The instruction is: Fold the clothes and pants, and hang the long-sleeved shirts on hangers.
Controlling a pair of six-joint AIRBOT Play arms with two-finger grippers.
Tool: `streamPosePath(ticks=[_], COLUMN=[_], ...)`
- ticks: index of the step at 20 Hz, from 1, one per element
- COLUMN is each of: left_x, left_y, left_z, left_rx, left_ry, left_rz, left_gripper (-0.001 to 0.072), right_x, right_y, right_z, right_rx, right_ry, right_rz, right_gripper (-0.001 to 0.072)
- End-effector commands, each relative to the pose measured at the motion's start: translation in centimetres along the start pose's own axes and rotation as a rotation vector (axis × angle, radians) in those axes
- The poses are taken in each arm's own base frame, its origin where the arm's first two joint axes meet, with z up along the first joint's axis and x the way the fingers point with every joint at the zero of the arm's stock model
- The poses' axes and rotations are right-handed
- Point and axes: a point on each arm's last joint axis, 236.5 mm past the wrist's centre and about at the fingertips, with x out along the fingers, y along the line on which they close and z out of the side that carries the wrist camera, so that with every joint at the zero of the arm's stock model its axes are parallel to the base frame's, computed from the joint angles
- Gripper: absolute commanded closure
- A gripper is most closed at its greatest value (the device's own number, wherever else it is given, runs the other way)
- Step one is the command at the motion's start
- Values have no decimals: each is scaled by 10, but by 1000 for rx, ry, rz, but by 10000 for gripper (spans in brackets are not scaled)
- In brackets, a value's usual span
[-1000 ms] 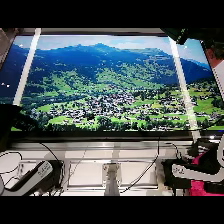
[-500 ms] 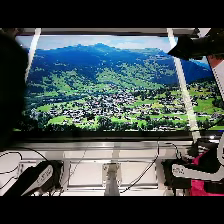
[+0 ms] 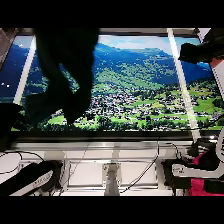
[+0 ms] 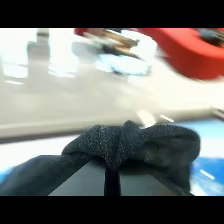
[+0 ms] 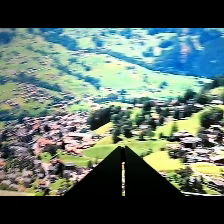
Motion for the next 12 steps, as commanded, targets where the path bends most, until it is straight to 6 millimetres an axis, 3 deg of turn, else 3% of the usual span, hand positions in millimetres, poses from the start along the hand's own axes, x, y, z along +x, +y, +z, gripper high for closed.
streamPosePath(ticks=[1, 4, 6, 9, 12], left_x=[39, 64, 73, 89, 103], left_y=[-99, -158, -188, -226, -264], left_z=[-45, -46, -60, -114, -191], left_rx=[-52, -146, -165, -148, -127], left_ry=[98, 10, 13, 131, 306], left_rz=[-290, -439, -498, -555, -614], left_gripper=[700, 702, 702, 702, 702], right_x=[-7, -19, -22, -26, -28], right_y=[-52, -90, -90, -58, -41], right_z=[2, -3, -1, 12, 19], right_rx=[78, 179, 236, 244, 251], right_ry=[-12, -16, -28, -73, -92], right_rz=[-138, -173, -99, 86, 159], right_gripper=[689, 689, 689, 689, 689])
